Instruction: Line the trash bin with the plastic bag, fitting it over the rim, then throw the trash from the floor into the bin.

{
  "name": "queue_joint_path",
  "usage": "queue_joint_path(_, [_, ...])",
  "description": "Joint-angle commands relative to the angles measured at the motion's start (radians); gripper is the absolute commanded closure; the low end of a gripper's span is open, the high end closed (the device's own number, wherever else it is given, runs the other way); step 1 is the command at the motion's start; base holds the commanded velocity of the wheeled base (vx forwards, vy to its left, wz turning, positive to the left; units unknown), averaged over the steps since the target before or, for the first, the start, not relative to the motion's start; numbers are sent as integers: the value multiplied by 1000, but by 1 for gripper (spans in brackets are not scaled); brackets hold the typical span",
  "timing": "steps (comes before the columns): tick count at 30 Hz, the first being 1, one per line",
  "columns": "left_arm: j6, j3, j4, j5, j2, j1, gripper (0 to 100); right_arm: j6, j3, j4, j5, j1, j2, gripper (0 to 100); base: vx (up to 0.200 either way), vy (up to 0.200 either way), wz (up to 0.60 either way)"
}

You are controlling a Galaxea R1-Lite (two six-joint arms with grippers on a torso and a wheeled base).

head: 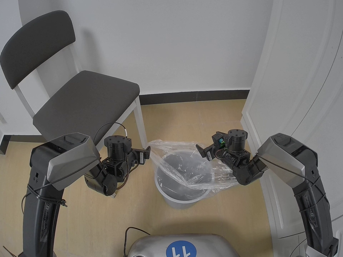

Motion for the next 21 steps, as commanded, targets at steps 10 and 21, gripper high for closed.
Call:
queue_joint_path(10, [0,2,-8,1,-4,2,0,118,271,-19,0,61,-275,0,0,0,0])
queue_joint_path(21, [0,2,-9,1,-2,2,0,84,479,-39,0,202,-266,0,0,0,0])
